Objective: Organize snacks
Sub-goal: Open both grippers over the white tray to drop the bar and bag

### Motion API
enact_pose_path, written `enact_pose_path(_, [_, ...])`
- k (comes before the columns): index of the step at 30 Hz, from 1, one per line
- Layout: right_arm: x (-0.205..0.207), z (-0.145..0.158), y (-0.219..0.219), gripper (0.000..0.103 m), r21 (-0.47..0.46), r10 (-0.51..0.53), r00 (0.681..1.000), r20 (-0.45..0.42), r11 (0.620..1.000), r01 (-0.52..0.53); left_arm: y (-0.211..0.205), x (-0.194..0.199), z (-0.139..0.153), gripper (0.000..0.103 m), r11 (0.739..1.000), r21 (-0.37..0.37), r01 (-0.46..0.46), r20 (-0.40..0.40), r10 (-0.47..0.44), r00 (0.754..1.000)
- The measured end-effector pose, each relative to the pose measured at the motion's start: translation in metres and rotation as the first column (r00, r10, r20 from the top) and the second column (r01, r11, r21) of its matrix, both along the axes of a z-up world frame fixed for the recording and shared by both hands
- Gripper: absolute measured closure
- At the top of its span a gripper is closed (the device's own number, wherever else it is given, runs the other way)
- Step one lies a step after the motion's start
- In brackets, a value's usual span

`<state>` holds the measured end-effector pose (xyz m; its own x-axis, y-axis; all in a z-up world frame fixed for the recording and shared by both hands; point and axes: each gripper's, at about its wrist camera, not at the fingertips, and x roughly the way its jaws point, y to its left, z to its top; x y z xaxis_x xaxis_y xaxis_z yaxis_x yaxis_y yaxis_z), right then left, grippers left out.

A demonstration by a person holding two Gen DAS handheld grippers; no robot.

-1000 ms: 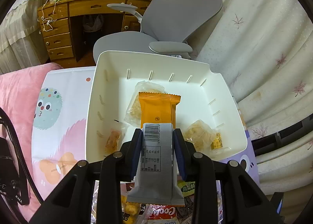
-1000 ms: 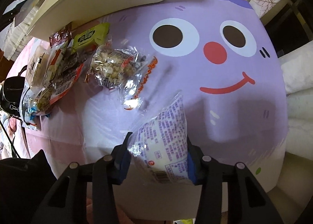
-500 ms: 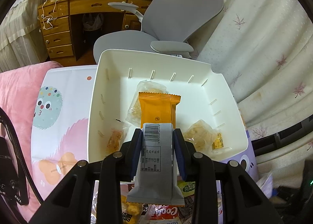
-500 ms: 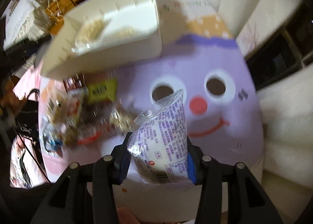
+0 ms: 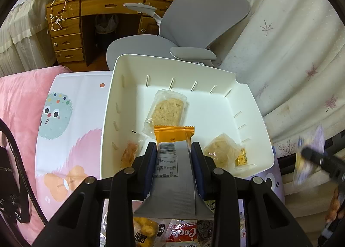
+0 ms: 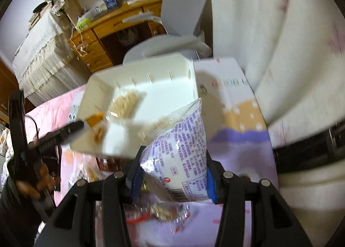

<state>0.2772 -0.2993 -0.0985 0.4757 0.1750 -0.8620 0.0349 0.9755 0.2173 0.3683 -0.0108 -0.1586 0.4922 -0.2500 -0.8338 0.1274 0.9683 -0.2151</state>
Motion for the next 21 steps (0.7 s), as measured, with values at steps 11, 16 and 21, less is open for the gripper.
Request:
enact_pose_path(11, [0.028, 0.025, 0.01, 0.037, -0.058, -0.048, 0.983, 0.175, 0.997, 0.059, -0.003, -0.018, 0.016, 0.05, 0.999, 0.039, 0.018, 0.025, -0.019, 1.0])
enact_pose_path(16, [0.019, 0.026, 0.015, 0.036, -0.037, -0.04, 0.985, 0.17, 0.998, 0.047, 0.0, -0.031, 0.023, 0.044, 1.0, 0.008, 0.013, 0.025, -0.014, 1.0])
enact_pose_path(21, [0.004, 0.023, 0.023, 0.036, -0.031, -0.03, 0.988, 0.15, 0.999, 0.035, 0.002, -0.047, 0.027, 0.038, 1.0, -0.003, 0.014, 0.028, -0.014, 0.999])
